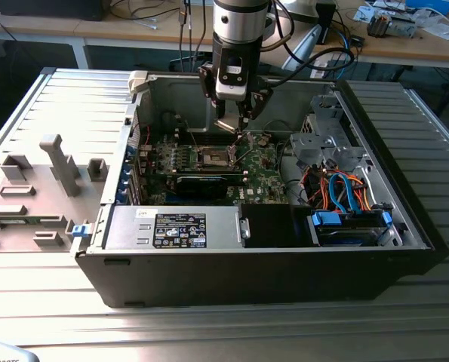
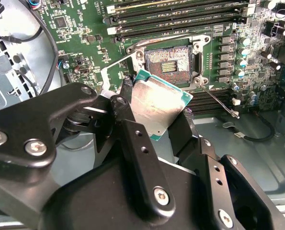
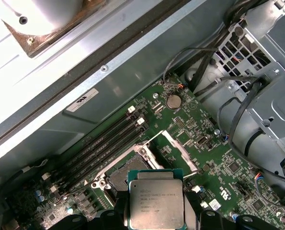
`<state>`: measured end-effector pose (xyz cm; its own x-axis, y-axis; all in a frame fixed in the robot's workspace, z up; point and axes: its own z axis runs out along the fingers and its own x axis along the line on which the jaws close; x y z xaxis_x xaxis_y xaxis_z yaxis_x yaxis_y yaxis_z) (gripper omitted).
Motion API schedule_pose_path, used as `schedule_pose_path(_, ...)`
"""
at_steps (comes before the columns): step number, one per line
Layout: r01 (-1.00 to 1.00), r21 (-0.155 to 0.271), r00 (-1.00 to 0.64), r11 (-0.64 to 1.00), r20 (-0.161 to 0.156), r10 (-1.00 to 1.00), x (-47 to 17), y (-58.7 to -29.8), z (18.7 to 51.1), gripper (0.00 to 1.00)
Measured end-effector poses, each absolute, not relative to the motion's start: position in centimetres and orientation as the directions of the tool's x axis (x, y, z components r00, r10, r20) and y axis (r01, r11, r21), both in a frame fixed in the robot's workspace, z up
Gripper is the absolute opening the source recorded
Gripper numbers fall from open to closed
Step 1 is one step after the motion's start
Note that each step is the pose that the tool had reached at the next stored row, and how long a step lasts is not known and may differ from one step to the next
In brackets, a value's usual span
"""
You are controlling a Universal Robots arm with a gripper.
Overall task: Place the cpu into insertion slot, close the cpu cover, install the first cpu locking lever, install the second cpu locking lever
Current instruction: 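Place the cpu into insertion slot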
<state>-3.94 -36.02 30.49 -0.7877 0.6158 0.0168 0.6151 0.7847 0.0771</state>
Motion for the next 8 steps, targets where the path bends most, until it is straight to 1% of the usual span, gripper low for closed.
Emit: schedule_pose_path(8, 0.618, 0.077, -0.785, 0.782, 0.017, 0.619, -3.94, -36.02, 30.49, 0.55)
